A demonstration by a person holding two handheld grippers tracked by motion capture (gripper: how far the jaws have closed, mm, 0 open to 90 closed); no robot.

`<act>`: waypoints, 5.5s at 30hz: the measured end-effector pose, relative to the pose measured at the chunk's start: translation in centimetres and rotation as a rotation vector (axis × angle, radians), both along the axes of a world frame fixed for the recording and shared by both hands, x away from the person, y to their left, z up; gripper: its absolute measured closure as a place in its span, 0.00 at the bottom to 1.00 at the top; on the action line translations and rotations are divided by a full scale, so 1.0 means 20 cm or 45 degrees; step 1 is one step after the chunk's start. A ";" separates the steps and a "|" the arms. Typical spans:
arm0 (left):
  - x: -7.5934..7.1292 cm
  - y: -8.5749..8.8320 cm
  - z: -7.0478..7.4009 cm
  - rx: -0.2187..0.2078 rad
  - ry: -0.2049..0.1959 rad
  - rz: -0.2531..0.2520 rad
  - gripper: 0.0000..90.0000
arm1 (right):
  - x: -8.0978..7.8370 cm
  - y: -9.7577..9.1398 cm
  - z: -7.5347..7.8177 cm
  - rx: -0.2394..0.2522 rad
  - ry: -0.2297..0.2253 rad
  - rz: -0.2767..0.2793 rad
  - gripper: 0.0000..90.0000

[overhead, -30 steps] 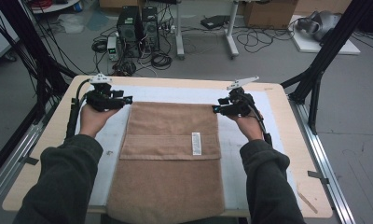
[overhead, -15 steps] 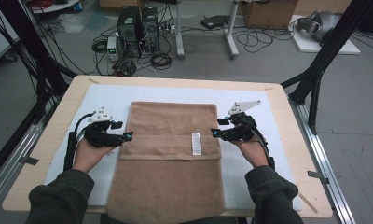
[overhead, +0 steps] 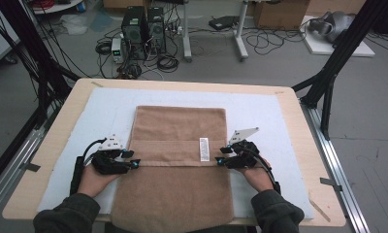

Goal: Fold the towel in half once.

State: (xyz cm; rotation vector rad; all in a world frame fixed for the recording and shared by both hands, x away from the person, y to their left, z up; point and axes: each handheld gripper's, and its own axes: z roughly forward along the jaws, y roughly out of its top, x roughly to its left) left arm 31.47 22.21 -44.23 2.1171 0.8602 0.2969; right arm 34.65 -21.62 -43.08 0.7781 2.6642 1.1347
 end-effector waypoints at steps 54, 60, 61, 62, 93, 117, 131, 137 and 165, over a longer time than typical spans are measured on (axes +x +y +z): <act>-0.04 0.10 0.17 -0.093 -0.184 0.122 0.48 | -0.01 -0.07 0.26 0.075 -0.146 -0.009 0.55; 0.24 0.08 0.07 -0.075 -0.070 0.266 0.43 | 0.26 -0.02 0.14 0.075 -0.044 -0.123 0.49; 0.27 0.08 0.06 -0.063 -0.062 0.282 0.43 | 0.29 -0.01 0.11 0.031 -0.065 -0.148 0.47; 0.30 0.07 0.05 -0.049 -0.053 0.299 0.44 | 0.32 -0.01 0.09 0.010 -0.055 -0.175 0.46; 0.67 -0.03 0.49 -0.062 -0.321 0.416 0.87 | 0.62 -0.02 0.52 -0.015 -0.327 -0.296 0.81; 0.11 0.09 0.17 -0.098 -0.158 0.226 0.46 | 0.00 0.01 0.21 0.041 -0.064 0.041 0.58; -0.08 0.06 -0.01 -0.019 -0.083 0.124 0.51 | -0.25 -0.01 -0.05 0.005 0.025 0.219 0.97; -0.05 0.08 0.00 -0.038 -0.087 0.145 0.52 | -0.16 0.05 0.02 0.010 -0.002 0.213 0.99; -0.13 0.07 -0.01 -0.064 -0.118 0.117 0.49 | -0.31 0.01 0.13 0.101 -0.068 0.194 0.77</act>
